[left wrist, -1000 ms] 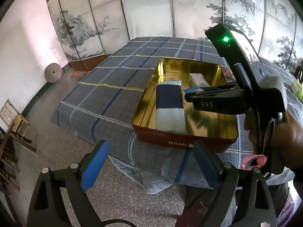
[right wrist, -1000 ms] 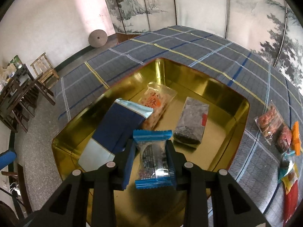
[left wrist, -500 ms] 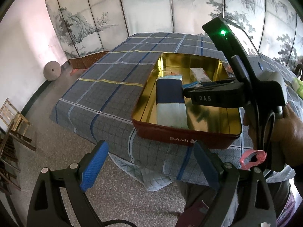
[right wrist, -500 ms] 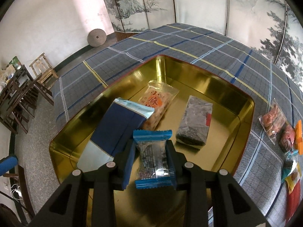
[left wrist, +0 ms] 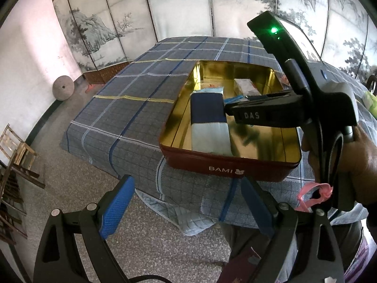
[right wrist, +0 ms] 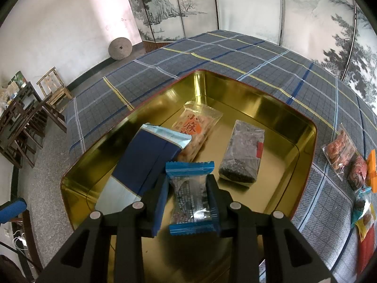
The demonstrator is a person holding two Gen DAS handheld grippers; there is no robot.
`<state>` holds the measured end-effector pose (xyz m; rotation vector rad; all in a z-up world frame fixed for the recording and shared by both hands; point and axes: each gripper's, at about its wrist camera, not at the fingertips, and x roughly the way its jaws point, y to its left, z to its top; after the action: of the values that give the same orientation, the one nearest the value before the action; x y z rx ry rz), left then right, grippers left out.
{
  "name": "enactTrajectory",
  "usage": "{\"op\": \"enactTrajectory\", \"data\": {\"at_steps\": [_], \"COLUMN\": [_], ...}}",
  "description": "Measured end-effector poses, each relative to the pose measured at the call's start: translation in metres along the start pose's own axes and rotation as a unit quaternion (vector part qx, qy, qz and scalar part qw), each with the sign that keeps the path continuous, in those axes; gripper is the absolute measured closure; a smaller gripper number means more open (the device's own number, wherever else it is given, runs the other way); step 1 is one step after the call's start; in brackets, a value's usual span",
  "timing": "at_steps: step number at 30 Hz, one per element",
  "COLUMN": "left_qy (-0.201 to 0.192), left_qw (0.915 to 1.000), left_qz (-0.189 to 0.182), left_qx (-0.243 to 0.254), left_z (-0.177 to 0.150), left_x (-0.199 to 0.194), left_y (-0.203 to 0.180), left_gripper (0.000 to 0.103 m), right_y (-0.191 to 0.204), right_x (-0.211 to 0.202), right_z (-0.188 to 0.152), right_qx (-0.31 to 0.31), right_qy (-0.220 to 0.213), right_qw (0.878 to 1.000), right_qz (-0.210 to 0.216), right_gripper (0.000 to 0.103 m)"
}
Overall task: Organize snacks
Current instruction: 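Carry the blue candy over the tin and release it with the right gripper, then move both grippers from the tin back toward the loose snacks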
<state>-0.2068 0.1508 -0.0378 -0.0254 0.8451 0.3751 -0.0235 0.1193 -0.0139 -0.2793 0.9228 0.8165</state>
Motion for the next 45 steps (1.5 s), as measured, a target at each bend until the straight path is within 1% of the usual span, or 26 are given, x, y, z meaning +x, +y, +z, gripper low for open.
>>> {"op": "enactTrajectory", "data": {"at_steps": [14,27,32,37,41,45], "left_qy": [0.011,0.014,0.009,0.003,-0.003,-0.005], "left_qw": [0.9999,0.9999,1.0,1.0,0.9999,0.9995], "left_qz": [-0.004,-0.004,-0.003,0.003,0.005,0.003], "left_qx": [-0.001,-0.001,-0.001,0.007,0.015,0.031], "left_z": [-0.002,-0.002,-0.002,-0.002,-0.001,0.002], "left_x": [0.006,0.007,0.005,-0.002,-0.009,-0.015], "left_y": [0.0,0.0,0.0,-0.004,-0.01,-0.019], "left_gripper": [0.013,0.013,0.013,0.013,0.013,0.013], "right_y": [-0.001,-0.002,-0.006,-0.009,-0.023,-0.055], "right_x": [-0.001,-0.005,-0.02,-0.046,-0.069,-0.092], "right_z": [0.0,-0.002,-0.004,-0.013,-0.032,-0.063], "right_qx": [0.004,0.011,0.023,0.035,0.055,0.089], "right_qy": [-0.002,-0.01,-0.037,-0.074,-0.094,-0.105], "right_qw": [1.0,1.0,0.999,0.996,0.993,0.99], "right_qz": [0.005,0.013,0.024,0.04,0.045,0.036], "right_gripper": [0.07,0.07,0.07,0.07,0.069,0.069]}}
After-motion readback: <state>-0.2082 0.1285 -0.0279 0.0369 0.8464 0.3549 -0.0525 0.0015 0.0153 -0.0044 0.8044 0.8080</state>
